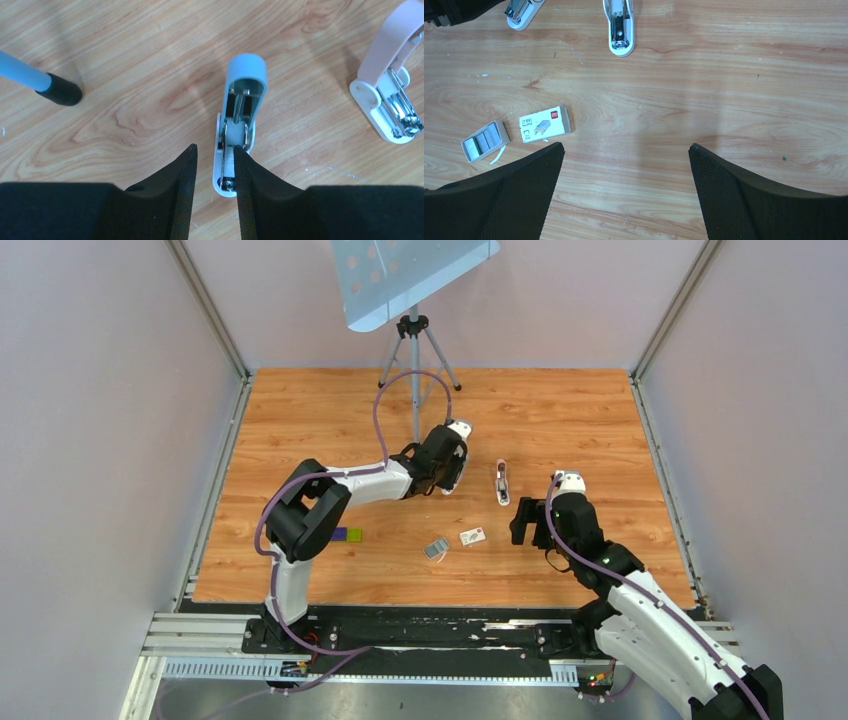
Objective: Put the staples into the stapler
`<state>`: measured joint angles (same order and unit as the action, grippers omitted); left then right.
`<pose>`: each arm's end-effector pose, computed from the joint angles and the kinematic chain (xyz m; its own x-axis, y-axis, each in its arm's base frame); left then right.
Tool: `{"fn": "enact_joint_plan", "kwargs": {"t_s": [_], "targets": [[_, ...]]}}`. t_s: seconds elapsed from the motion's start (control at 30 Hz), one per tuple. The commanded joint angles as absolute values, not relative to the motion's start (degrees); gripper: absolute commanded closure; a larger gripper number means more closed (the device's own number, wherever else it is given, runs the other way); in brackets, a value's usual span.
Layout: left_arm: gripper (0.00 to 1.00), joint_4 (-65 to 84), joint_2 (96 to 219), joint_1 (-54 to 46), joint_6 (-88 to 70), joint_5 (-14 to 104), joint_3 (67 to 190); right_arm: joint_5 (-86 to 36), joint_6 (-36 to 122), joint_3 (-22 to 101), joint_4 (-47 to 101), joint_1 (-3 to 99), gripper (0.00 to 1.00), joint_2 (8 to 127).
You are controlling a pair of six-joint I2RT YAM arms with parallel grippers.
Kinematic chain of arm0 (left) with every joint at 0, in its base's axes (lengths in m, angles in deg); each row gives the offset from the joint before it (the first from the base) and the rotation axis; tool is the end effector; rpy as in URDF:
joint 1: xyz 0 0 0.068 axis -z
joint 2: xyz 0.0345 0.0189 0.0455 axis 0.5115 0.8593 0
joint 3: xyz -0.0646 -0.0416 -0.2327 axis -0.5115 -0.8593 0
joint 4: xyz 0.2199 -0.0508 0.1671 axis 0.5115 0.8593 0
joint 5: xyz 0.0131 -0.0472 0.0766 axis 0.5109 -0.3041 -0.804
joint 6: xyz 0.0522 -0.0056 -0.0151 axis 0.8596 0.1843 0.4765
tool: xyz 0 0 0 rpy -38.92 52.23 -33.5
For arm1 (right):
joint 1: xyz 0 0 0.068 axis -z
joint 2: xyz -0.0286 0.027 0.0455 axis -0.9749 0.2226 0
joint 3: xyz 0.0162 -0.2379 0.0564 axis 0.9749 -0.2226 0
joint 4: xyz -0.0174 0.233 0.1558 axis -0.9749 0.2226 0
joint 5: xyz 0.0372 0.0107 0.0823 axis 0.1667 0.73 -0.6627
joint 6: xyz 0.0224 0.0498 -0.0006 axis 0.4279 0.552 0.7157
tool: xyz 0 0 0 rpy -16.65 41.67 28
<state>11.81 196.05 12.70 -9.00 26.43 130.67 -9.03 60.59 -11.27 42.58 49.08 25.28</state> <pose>0.3254 -0.2994 0.1301 -0.5758 0.2849 -0.7664 0.4764 0.8786 -0.0313 0.1830 0.0918 0.1980 -0.5577 0.1654 -0.8134 -0.1415 0.9466 0.2895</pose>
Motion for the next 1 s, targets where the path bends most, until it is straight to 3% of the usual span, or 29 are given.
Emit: {"fn": "enact_joint_plan", "kwargs": {"t_s": [0.0,0.97], "targets": [[0.65,12.6,193.2,13.3,-9.5,25.7,128.7,-8.1,60.6,-10.4,42.7,49.9,0.0,24.8],[0.63,11.6,194.8,13.3,-9.2,24.5,132.3,-7.4,60.3,-10.8,42.6,49.9,0.0,24.7]]}}
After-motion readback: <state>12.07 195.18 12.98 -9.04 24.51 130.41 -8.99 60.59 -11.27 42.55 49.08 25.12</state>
